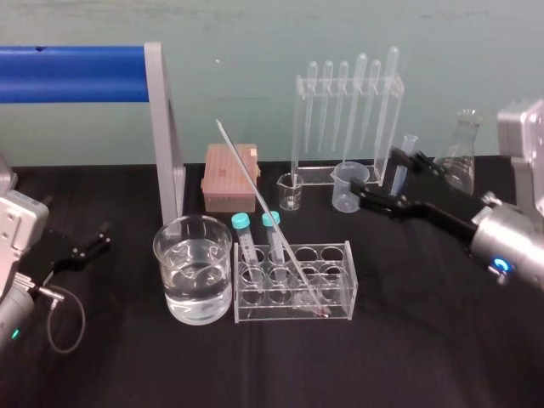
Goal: Hold the thermometer with one hand and immerse one end into the beaker, then reinsert it into the test tube rack.
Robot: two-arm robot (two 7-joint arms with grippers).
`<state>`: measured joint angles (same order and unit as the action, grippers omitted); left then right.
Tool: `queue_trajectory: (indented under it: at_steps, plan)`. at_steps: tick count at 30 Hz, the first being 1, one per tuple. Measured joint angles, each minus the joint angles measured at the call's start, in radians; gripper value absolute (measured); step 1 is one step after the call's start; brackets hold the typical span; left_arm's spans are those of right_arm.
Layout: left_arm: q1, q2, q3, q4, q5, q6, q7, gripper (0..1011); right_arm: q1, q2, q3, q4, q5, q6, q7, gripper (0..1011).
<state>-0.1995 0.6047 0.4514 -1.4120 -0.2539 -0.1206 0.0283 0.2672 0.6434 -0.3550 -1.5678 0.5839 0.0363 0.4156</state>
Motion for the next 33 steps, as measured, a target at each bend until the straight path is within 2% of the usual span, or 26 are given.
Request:
queue_trajectory:
  at_steps: [2, 5, 9, 12, 18, 22, 25, 33]
  plan:
    - [0.0, 0.0, 0.0, 0.0, 0.0, 0.0, 0.0, 1008, 0.032, -0.006, -0.012, 0.003, 0.007, 0.011, 0.051, 1003]
    - [0.0, 0.0, 0.0, 0.0, 0.0, 0.0, 0.0, 1008, 0.106, -0.028, -0.058, 0.027, 0.01, 0.049, 0.144, 1003]
    - [0.0, 0.0, 0.0, 0.0, 0.0, 0.0, 0.0, 1008, 0.151, -0.045, -0.099, 0.046, 0.012, 0.07, 0.201, 1003]
    - [0.0, 0.0, 0.0, 0.0, 0.0, 0.0, 0.0, 1008, 0.197, -0.067, -0.147, 0.067, 0.008, 0.09, 0.244, 1003]
    - [0.0, 0.0, 0.0, 0.0, 0.0, 0.0, 0.0, 1008, 0.265, -0.106, -0.214, 0.103, -0.016, 0.146, 0.251, 1003]
    - [0.0, 0.0, 0.0, 0.0, 0.0, 0.0, 0.0, 1008, 0.293, -0.127, -0.238, 0.12, -0.026, 0.186, 0.229, 1003]
    - [0.0, 0.0, 0.0, 0.0, 0.0, 0.0, 0.0, 1008, 0.311, -0.142, -0.253, 0.13, -0.03, 0.209, 0.215, 1003]
    - [0.0, 0.0, 0.0, 0.0, 0.0, 0.0, 0.0, 1008, 0.336, -0.164, -0.271, 0.151, -0.036, 0.223, 0.198, 1003]
